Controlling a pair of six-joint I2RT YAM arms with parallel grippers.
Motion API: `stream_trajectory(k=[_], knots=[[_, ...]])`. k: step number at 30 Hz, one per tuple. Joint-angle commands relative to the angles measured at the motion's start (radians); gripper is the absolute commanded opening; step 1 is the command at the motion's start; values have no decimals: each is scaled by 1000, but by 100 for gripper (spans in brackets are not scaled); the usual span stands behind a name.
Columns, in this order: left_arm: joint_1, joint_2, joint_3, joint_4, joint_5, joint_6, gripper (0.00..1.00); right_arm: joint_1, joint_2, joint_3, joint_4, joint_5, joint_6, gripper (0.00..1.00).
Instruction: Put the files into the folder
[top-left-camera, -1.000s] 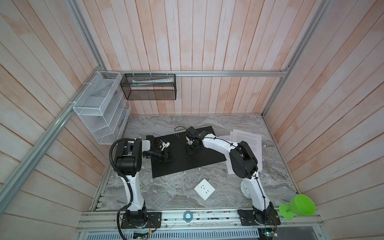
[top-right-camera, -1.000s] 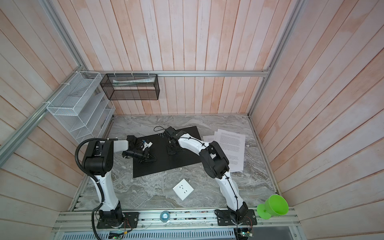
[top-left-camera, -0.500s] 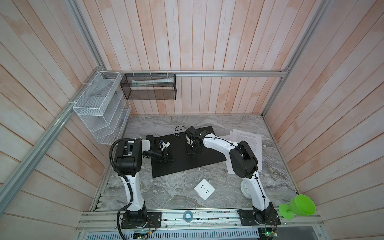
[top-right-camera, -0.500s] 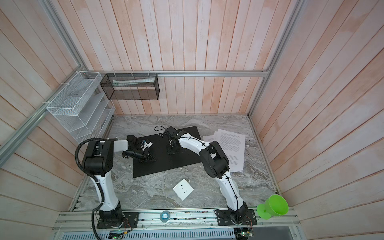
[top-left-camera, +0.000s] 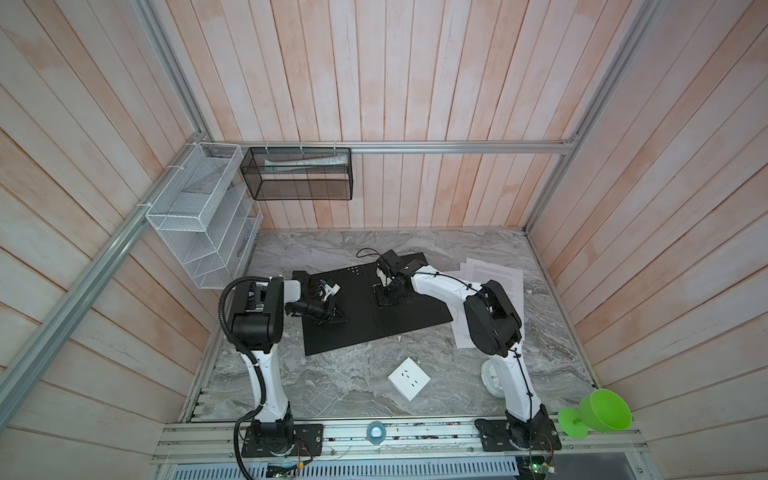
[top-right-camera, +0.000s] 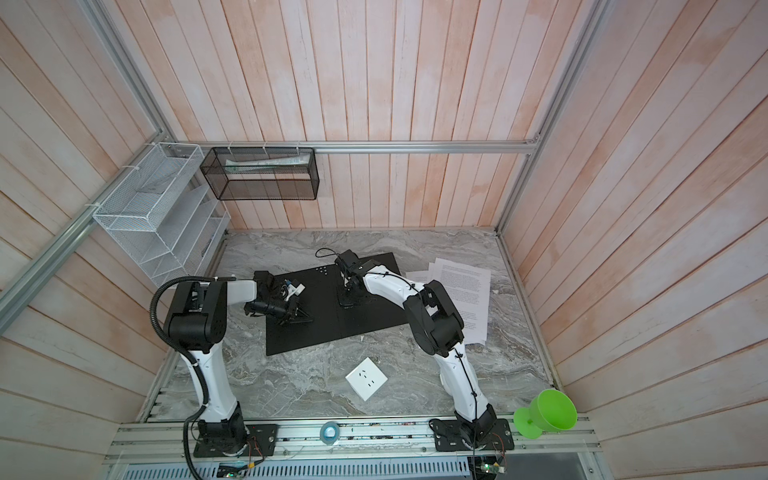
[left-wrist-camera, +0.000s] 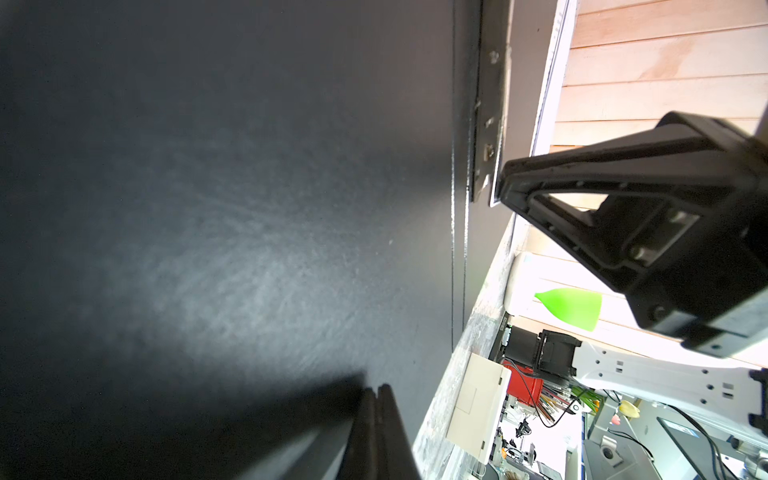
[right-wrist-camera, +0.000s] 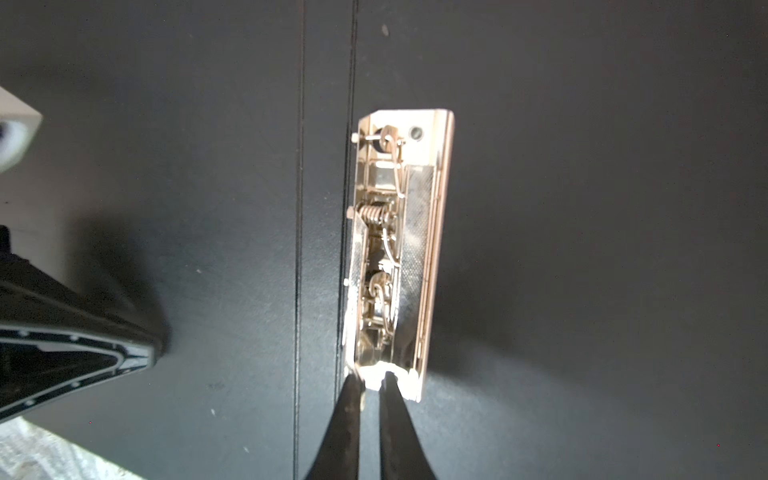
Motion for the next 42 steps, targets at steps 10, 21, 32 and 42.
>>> stream_trajectory(k=[10,21,32,42], knots=[[-1,32,14,-7,-58,21,0,-11,-30,-29,2,-31,14,10],[-2,33,17,-10,-60,23,0,-22,0,-70,17,-44,14,4],[-2,32,17,-13,-58,27,0,-37,29,-112,54,-70,19,0],[-2,33,18,-13,-60,27,0,-40,50,-109,33,-13,5,0]])
